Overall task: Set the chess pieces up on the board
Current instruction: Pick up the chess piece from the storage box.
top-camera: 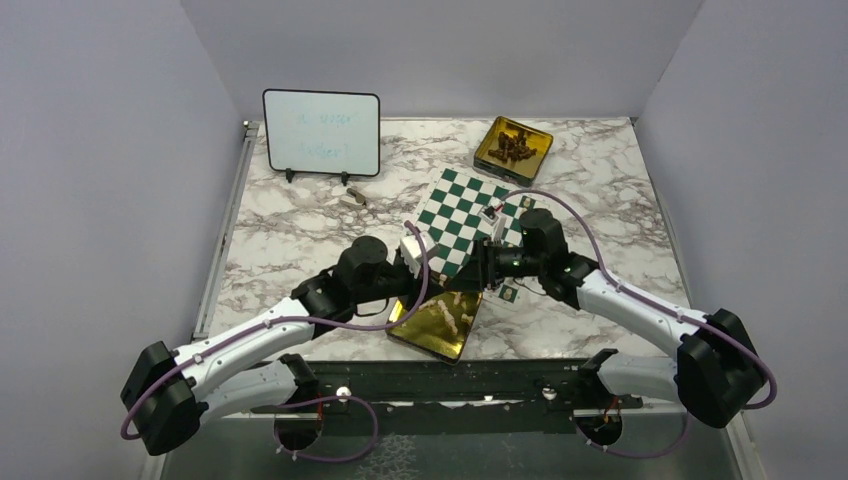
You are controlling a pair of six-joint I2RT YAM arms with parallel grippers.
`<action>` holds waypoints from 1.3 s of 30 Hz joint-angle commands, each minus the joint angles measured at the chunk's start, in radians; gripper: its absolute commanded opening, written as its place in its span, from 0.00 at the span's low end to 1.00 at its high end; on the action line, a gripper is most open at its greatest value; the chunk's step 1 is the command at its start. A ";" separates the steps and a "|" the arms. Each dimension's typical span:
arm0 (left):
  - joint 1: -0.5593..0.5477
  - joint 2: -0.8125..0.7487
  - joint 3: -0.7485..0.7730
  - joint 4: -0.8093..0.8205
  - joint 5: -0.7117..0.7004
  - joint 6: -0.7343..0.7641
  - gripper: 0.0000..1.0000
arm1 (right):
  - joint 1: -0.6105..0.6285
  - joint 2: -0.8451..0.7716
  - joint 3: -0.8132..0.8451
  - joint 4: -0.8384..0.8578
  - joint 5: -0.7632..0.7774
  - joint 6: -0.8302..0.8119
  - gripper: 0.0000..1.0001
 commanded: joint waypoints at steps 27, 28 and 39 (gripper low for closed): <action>-0.005 -0.072 -0.040 0.065 0.117 0.187 0.12 | 0.007 0.089 0.102 0.044 -0.177 0.049 0.37; -0.005 -0.073 -0.042 0.065 0.119 0.187 0.12 | 0.007 0.088 0.101 0.047 -0.180 0.048 0.36; -0.005 -0.077 -0.043 0.058 0.093 0.189 0.16 | 0.007 0.096 0.086 0.077 -0.173 0.040 0.12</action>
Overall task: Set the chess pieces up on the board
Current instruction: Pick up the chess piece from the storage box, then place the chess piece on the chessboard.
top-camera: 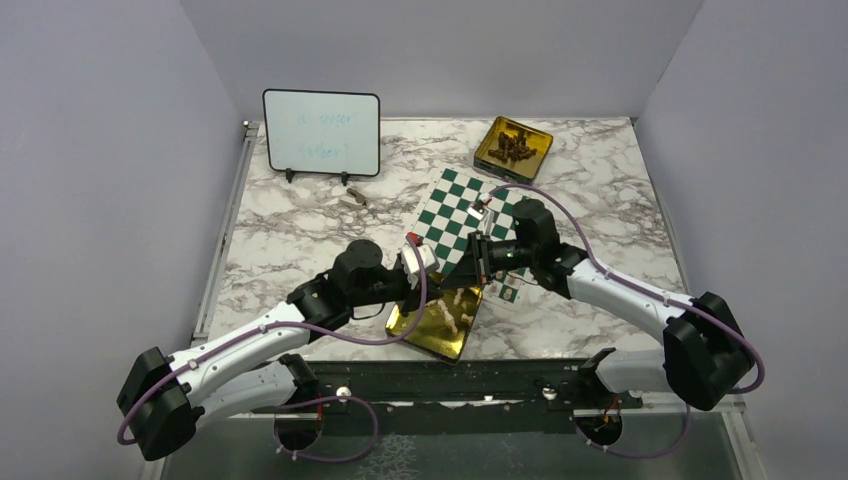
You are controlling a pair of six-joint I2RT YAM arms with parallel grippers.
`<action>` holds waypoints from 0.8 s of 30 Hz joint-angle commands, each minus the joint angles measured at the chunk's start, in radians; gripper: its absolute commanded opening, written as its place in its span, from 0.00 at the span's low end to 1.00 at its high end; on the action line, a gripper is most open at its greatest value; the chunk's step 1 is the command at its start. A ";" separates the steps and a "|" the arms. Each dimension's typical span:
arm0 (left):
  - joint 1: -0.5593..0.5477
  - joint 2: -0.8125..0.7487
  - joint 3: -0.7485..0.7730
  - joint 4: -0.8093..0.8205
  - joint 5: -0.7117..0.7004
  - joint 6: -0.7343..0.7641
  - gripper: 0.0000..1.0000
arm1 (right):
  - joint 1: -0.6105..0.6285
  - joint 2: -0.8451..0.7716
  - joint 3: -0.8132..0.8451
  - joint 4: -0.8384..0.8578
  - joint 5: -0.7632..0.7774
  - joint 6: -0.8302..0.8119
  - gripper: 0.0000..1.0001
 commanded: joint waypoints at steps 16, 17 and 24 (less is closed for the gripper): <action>-0.005 0.010 0.062 -0.086 -0.112 -0.090 0.91 | 0.007 -0.153 0.142 -0.304 0.818 -0.236 0.11; -0.005 0.013 0.070 -0.097 -0.117 -0.092 0.92 | 0.007 -0.153 0.154 -0.315 0.872 -0.258 0.11; 0.002 0.042 0.144 -0.194 -0.203 -0.129 0.99 | -0.016 -0.096 0.248 -0.352 1.185 -0.415 0.11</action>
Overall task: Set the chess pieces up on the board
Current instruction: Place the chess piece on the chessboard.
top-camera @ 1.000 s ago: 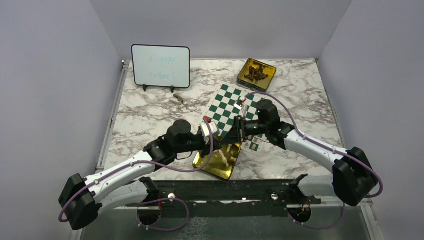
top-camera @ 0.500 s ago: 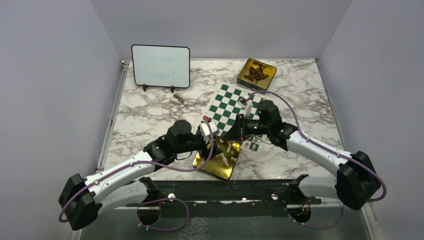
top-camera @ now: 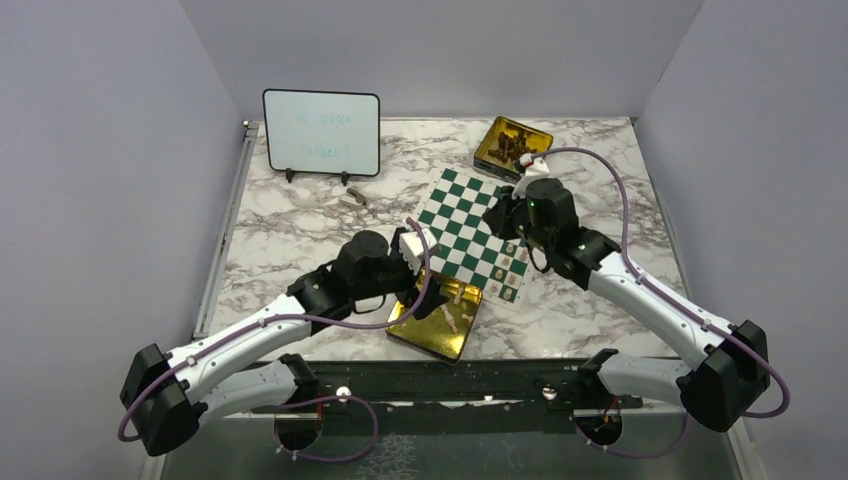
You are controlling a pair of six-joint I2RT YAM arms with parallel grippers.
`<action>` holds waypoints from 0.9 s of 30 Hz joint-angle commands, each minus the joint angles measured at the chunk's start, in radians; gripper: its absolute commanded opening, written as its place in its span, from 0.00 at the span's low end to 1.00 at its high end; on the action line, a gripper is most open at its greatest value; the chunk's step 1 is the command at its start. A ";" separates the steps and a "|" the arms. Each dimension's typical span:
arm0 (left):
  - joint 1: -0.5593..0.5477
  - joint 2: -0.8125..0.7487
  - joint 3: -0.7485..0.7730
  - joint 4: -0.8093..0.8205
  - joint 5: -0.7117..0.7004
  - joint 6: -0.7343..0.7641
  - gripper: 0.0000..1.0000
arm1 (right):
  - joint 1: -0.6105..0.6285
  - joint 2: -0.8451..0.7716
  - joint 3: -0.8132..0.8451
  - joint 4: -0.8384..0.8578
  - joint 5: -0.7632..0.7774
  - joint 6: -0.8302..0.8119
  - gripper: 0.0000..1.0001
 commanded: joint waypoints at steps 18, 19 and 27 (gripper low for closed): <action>0.339 0.037 0.056 -0.156 0.107 -0.079 0.99 | -0.384 0.347 0.081 0.163 0.258 -0.154 0.12; 0.339 0.023 0.045 -0.156 0.092 -0.075 0.99 | -0.397 0.377 0.088 0.169 0.261 -0.158 0.12; 0.339 -0.068 -0.011 -0.154 0.045 -0.058 0.99 | -0.440 0.527 0.103 0.293 0.283 -0.200 0.11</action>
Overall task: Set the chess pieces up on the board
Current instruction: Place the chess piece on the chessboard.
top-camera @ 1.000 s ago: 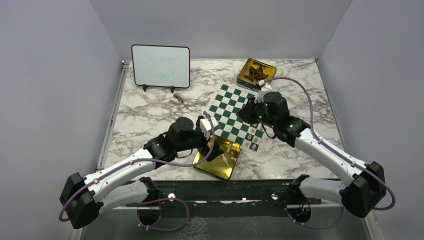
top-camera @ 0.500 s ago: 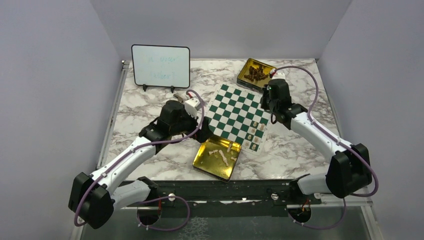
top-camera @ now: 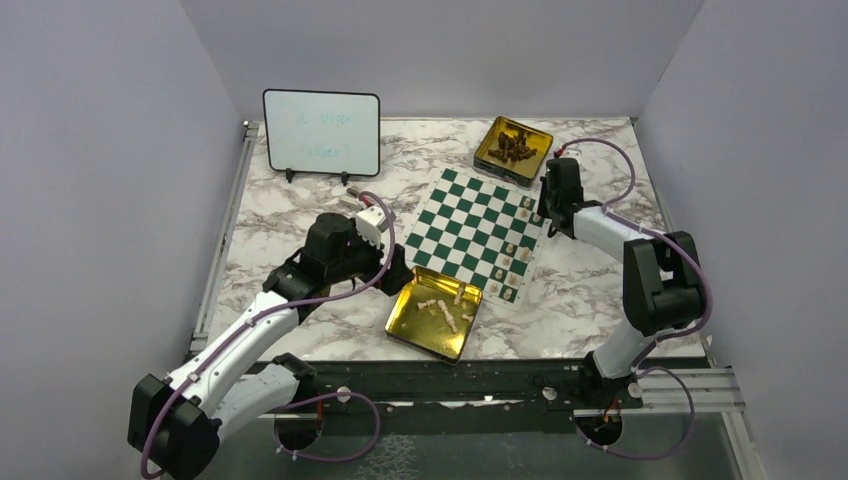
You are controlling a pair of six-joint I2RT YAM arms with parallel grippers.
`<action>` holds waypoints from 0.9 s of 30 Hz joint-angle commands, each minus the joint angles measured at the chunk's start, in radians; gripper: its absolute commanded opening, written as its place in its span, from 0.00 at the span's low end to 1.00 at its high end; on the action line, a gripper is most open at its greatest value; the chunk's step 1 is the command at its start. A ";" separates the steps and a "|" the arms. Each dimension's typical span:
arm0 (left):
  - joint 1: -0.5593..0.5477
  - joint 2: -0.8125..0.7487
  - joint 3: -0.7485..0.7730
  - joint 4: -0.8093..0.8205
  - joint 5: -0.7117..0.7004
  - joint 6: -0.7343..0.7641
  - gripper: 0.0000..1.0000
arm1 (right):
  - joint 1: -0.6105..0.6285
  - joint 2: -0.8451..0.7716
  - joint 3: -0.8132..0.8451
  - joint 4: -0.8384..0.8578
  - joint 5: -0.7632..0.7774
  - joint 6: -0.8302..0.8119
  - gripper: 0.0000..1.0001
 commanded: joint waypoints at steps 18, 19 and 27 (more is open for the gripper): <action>0.000 -0.056 -0.024 0.000 -0.034 0.023 0.99 | -0.072 0.104 0.018 0.176 -0.087 0.003 0.13; 0.000 -0.055 -0.025 0.000 -0.032 0.021 0.99 | -0.072 0.107 0.017 0.175 -0.090 0.003 0.12; 0.000 -0.054 -0.026 0.001 -0.022 0.016 0.99 | -0.081 0.136 0.009 0.195 -0.132 0.011 0.13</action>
